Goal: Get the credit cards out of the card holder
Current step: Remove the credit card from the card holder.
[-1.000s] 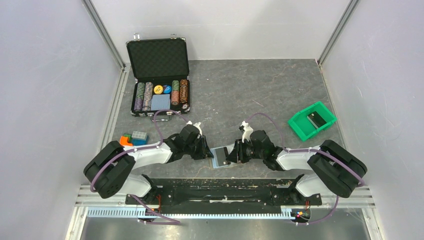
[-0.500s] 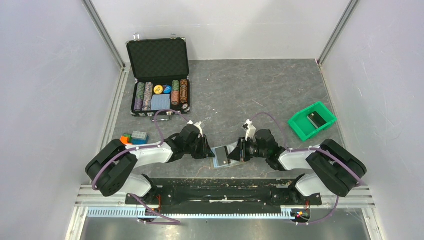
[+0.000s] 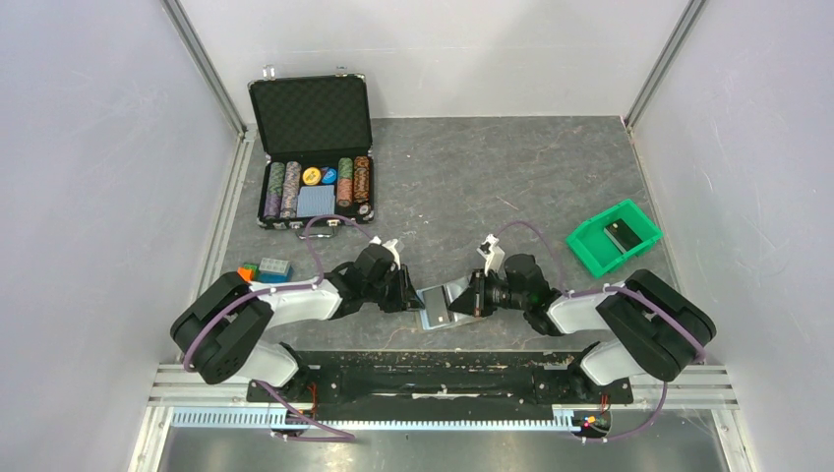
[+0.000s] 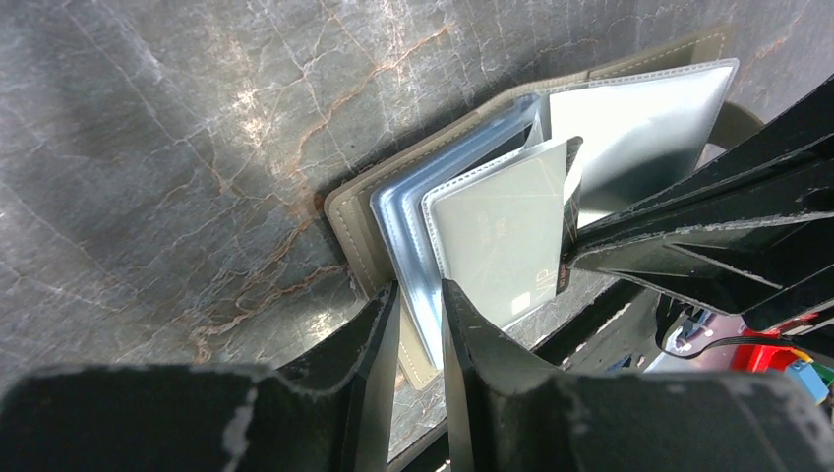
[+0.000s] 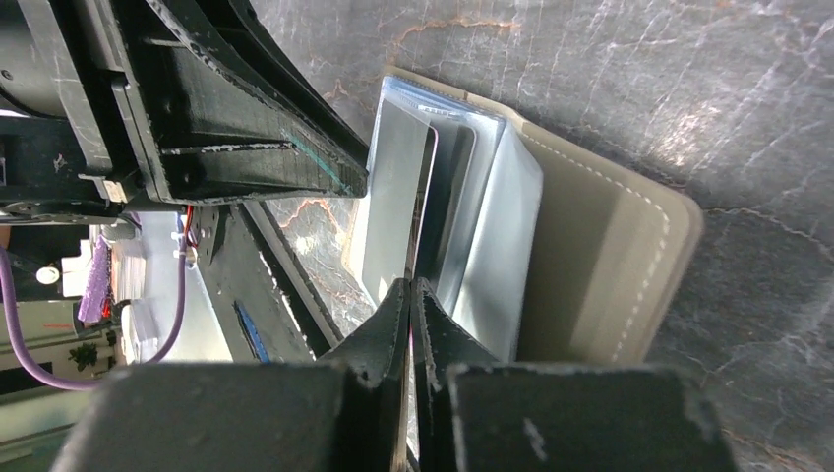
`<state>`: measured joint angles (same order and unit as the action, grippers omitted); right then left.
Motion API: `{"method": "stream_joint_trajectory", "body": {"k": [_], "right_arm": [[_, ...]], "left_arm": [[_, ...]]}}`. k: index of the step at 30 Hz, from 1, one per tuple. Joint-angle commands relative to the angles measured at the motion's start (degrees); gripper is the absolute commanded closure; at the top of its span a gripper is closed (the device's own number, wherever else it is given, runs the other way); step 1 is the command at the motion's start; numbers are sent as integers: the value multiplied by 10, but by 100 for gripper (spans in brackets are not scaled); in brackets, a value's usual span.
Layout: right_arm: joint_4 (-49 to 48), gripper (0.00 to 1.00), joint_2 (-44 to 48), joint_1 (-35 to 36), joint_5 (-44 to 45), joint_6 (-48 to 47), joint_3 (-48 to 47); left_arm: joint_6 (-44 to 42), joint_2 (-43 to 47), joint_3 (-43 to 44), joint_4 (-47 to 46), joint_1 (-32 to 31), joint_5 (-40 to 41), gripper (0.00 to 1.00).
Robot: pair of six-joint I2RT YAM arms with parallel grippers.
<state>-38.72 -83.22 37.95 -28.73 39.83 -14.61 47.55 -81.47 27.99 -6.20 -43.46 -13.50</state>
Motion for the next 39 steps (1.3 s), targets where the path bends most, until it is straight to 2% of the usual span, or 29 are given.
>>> {"method": "stream_joint_trajectory", "body": {"k": [1, 13, 21, 28, 34, 39], "right_arm": [[-36, 100, 11, -13, -13, 2, 6], [22, 100, 73, -56, -8, -31, 34], [126, 100, 130, -88, 14, -69, 36], [169, 100, 191, -109, 9, -70, 33], [169, 100, 214, -111, -8, -60, 32], [159, 100, 222, -116, -31, -51, 32]], "left_arm": [[-7, -28, -2, 37, -1, 32, 70], [-22, -37, 10, 58, 0, 51, 69], [-20, -19, 16, 85, -1, 49, 67], [-27, 5, 51, 122, -1, 46, 64], [-16, 47, 72, 145, -1, 35, 51], [-4, 100, 67, 125, -1, 10, 39]]}}
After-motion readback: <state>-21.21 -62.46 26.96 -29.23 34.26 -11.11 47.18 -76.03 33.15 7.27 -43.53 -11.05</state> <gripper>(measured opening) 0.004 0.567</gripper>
